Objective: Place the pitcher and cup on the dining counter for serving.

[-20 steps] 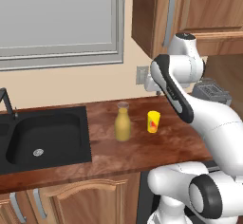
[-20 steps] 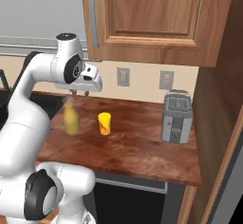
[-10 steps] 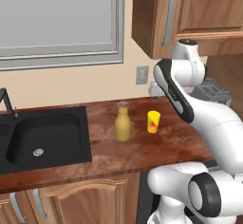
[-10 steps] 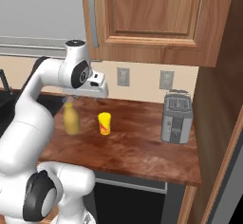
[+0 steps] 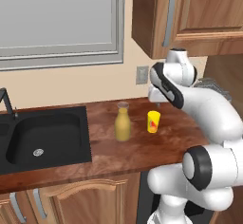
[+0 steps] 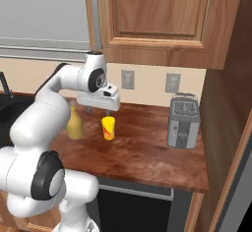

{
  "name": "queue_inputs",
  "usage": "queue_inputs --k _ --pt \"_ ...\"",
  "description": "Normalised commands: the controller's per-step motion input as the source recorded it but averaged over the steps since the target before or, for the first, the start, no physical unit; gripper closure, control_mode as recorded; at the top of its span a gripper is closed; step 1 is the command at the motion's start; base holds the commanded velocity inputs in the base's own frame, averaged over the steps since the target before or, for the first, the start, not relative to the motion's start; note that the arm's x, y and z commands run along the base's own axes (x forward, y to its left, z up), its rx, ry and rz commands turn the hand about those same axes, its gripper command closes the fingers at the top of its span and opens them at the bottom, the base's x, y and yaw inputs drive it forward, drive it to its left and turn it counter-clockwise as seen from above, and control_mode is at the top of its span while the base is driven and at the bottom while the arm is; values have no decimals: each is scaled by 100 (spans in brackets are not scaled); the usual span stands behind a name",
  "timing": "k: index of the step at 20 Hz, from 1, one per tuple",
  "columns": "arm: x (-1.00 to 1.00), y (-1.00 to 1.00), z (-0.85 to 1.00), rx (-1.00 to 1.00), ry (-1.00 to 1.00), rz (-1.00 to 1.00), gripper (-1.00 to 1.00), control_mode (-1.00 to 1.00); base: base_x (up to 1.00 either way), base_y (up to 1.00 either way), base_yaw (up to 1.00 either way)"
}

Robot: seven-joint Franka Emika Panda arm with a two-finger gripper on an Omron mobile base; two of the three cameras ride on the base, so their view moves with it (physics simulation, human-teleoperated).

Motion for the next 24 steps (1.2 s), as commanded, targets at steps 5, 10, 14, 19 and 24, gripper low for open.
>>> queue_inputs --k 5,10,14,19,24 --pt "14 -30 -18 7 8 -4 -100 -100 0 0 0" --pt "0 -39 -38 4 2 -2 -100 -100 0 0 0" --pt "12 -17 -46 1 1 -3 -100 -100 0 0 0" --pt "33 0 -30 0 0 -6 -100 -100 0 0 0" --pt "36 0 -18 0 0 -5 -100 -100 0 0 0"
